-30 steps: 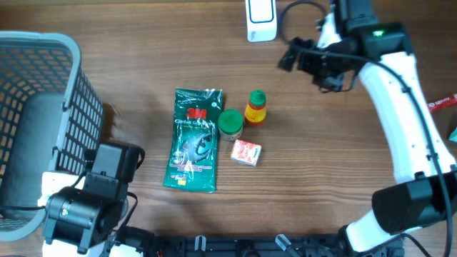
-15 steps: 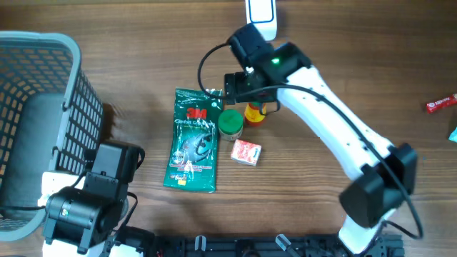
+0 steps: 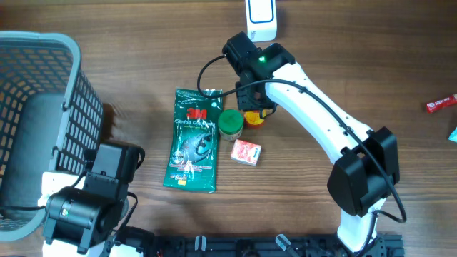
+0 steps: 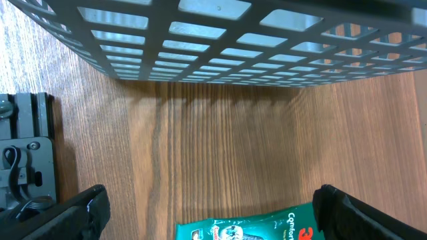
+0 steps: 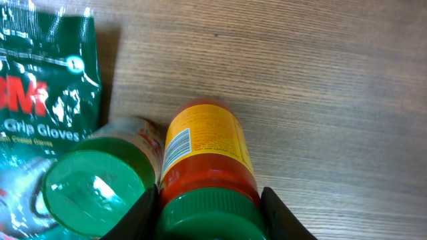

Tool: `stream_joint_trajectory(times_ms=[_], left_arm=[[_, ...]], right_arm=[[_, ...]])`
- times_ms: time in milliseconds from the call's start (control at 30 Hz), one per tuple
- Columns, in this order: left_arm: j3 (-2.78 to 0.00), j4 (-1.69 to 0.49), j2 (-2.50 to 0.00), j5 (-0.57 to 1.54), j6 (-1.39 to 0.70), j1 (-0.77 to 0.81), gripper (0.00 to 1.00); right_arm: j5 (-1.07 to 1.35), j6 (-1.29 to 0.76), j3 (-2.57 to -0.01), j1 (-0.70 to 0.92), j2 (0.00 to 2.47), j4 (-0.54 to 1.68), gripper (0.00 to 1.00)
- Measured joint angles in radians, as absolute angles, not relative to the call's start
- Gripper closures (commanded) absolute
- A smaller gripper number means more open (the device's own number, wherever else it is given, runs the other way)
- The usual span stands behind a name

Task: Scan the item barcode
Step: 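Reach the right gripper to the red-capped sauce bottle and grasp it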

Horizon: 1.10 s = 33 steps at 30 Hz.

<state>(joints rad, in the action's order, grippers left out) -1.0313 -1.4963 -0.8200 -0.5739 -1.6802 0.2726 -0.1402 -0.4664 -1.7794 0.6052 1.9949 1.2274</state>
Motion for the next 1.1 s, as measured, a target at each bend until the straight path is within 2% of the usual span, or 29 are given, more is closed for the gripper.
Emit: stream_joint_trajectory(times_ms=[67, 300, 433, 500, 567, 600, 767, 867, 900, 1100], left_arm=[[-1.031, -1.496, -0.82, -0.574, -1.68, 0.273, 0.0], [-1.031, -1.496, -0.82, -0.574, -1.68, 0.273, 0.0], [-1.031, -1.496, -0.82, -0.574, -1.68, 0.273, 0.0], [-1.031, -1.496, -0.82, -0.574, -1.68, 0.273, 0.0], [-1.031, -1.496, -0.82, -0.574, -1.68, 0.273, 0.0], [-1.031, -1.496, -0.82, -0.574, -1.68, 0.273, 0.0], [-1.031, -1.496, -0.82, -0.574, -1.68, 0.273, 0.0], [-1.031, -1.496, -0.82, -0.574, -1.68, 0.273, 0.0], [-1.031, -1.496, -0.82, -0.574, -1.68, 0.273, 0.0], [-1.031, -1.496, -0.82, -0.574, -1.68, 0.273, 0.0]], right_arm=[[-0.139, -0.403, -1.78, 0.6, 1.994, 1.236, 0.73], [-0.139, -0.134, -1.784, 0.515, 1.989, 1.294, 0.72], [-0.129, 0.028, -1.784, 0.457, 1.986, 1.317, 0.64], [-0.12, 0.112, -1.784, 0.435, 1.986, 1.333, 0.52], [-0.113, 0.169, -1.784, 0.417, 1.986, 1.355, 0.29], [-0.112, 0.189, -1.785, 0.405, 1.986, 1.367, 0.0], [-0.063, 0.224, -1.953, 0.379, 1.985, 1.482, 0.0], [-0.045, 0.146, -2.084, 0.379, 1.981, 1.514, 0.0], [-0.045, 0.057, -2.138, 0.379, 1.974, 1.526, 0.0], [-0.007, -0.845, -2.181, 0.262, 1.927, 1.608, 0.0]])
